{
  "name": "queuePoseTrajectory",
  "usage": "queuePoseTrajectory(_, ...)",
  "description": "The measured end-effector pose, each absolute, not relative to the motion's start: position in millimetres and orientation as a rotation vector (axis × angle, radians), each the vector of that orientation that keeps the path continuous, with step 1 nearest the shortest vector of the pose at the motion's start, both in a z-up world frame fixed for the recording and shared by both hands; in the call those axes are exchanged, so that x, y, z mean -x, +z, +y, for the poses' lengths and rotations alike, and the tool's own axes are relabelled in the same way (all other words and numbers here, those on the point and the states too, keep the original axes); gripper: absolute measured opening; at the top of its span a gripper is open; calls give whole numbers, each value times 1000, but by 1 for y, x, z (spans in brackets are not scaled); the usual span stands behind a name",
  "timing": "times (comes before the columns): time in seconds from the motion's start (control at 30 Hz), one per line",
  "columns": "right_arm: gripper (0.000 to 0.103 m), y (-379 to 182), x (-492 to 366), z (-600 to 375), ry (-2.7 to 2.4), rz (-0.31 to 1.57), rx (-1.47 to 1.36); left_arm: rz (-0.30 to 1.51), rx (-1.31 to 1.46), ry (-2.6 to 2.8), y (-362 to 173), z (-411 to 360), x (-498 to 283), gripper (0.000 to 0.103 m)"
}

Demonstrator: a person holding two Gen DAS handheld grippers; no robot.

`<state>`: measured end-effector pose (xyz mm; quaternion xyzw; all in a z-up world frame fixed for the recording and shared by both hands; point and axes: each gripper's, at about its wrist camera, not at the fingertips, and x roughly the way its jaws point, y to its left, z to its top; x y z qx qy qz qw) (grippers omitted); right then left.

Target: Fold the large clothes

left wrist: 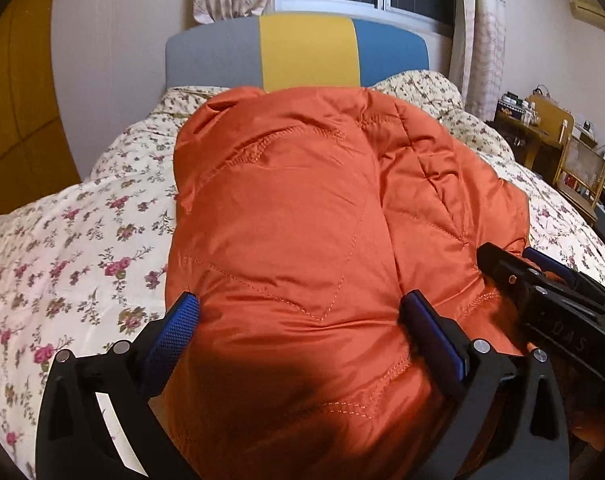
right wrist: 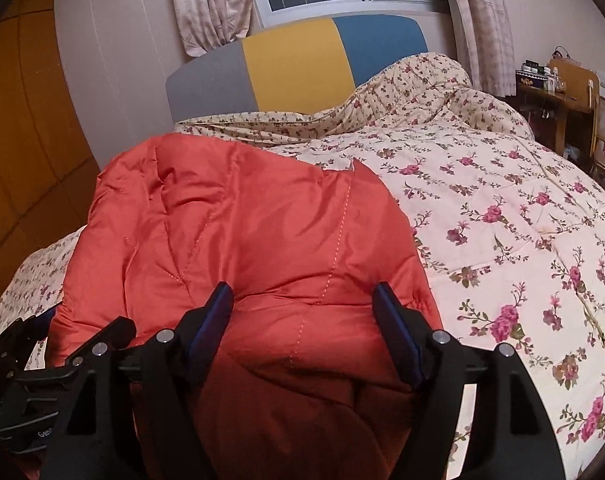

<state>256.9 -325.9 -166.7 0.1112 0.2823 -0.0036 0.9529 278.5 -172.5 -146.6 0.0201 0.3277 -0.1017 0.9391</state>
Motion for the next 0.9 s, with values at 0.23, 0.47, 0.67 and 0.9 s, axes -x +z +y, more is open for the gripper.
queuePoseTrajectory(0.23, 78, -162, -249, -324, -23, 550, -214, 632, -15, -211, -142, -165, -262, 100)
queuePoseTrajectory(0.47, 82, -159, -236, -325, -30, 542, -226, 650, 95, -256, -142, -139, -233, 100)
queuePoseTrajectory(0.67, 93, -159, -226, -333, -21, 583, -272, 708, 213, -278, -144, -116, -226, 100)
queuePoseTrajectory(0.9, 101, -164, -210, -359, 66, 682, -415, 717, 166, -309, -138, -107, -219, 100)
